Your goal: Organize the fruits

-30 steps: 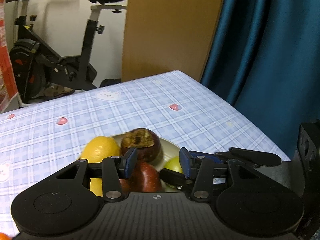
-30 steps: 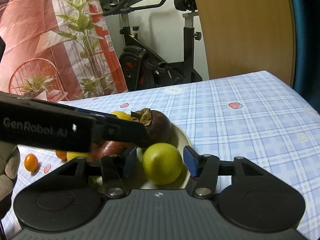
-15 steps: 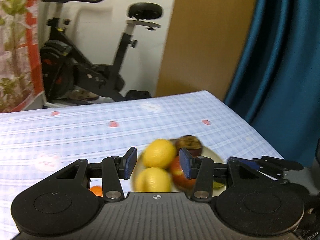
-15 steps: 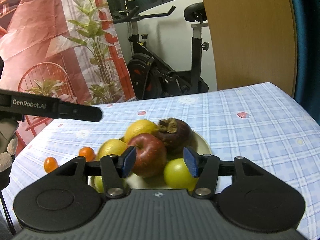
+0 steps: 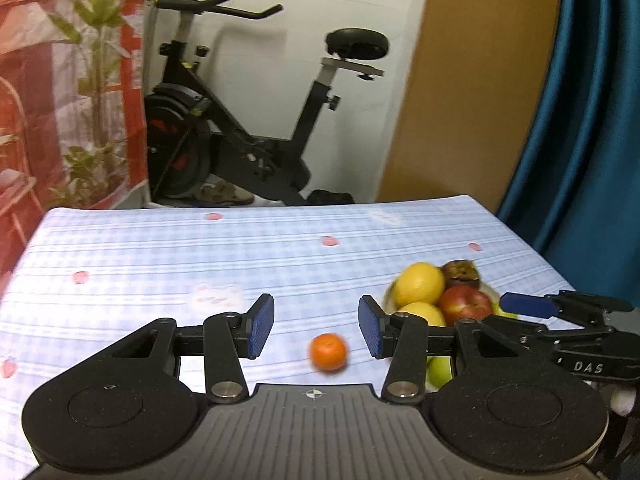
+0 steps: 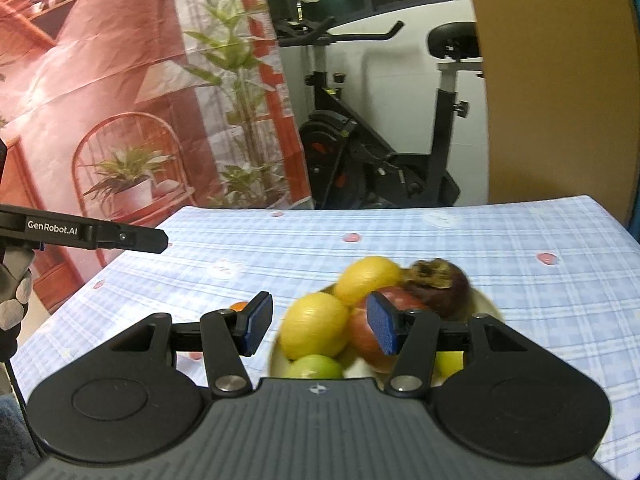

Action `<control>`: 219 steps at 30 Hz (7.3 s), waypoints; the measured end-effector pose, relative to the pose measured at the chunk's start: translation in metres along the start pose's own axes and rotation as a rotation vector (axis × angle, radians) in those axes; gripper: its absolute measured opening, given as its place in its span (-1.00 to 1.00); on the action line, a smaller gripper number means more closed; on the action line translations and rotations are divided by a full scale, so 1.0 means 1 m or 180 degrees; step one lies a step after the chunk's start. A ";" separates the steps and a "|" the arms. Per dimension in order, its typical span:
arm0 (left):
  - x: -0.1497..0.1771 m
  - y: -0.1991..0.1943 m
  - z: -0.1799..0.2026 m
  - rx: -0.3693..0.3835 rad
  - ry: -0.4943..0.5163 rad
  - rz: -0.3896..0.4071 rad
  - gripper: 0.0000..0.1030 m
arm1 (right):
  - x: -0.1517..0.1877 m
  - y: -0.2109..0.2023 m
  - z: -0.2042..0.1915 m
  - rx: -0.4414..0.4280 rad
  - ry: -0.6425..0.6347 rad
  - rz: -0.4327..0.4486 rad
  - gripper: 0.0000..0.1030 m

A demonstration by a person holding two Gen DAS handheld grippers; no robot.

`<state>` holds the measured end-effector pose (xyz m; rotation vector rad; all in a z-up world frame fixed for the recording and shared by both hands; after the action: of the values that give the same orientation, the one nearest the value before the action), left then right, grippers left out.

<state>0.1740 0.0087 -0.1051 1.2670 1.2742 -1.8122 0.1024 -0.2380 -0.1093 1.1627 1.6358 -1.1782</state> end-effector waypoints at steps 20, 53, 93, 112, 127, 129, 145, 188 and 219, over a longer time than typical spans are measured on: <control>0.030 -0.020 -0.059 -0.0160 -0.0266 -0.0113 -0.05 | 0.014 0.029 -0.066 -0.0319 -0.0331 -0.0229 0.09; 0.065 0.025 -0.056 -0.0058 -0.0545 -0.0525 -0.07 | 0.041 0.041 -0.080 -0.0380 -0.0427 -0.0544 0.08; 0.077 0.011 -0.034 0.0250 -0.0271 -0.0627 -0.30 | 0.056 -0.003 -0.088 -0.0595 -0.0509 -0.0828 -0.05; 0.092 -0.015 -0.033 0.0294 -0.0205 -0.0653 -0.29 | 0.070 -0.006 -0.116 -0.0745 -0.0846 -0.0899 -0.07; 0.102 -0.027 -0.030 0.0339 -0.0180 -0.0685 -0.29 | 0.082 0.000 -0.130 -0.0817 -0.1151 -0.0913 -0.07; 0.102 -0.027 -0.029 0.0336 -0.0178 -0.0682 -0.29 | 0.084 0.001 -0.132 -0.0833 -0.1186 -0.0920 -0.07; 0.107 -0.032 -0.033 0.0330 -0.0247 -0.0648 -0.29 | 0.097 0.005 -0.128 -0.0779 -0.1226 -0.1061 -0.27; 0.058 -0.042 0.007 0.0121 -0.0081 -0.0440 -0.31 | 0.049 -0.039 -0.040 -0.0309 -0.0070 -0.0088 -0.28; 0.042 0.067 0.134 0.0883 0.0482 -0.0657 -0.31 | 0.062 -0.038 0.041 0.0429 -0.0328 0.0014 -0.28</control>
<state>0.1655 -0.1382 -0.1563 1.4918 1.3083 -2.1323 0.0533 -0.2693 -0.1695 1.1678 1.4952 -1.3405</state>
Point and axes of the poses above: each gripper's, at about its wrist camera, not at the fingertips, and y roughly the way its jaws point, z to its right, x to its underside, the point moved 1 cm from there along y, roughly the way its jaws point, and after that the axes turned 14 degrees about z, right-handed, at the moved point
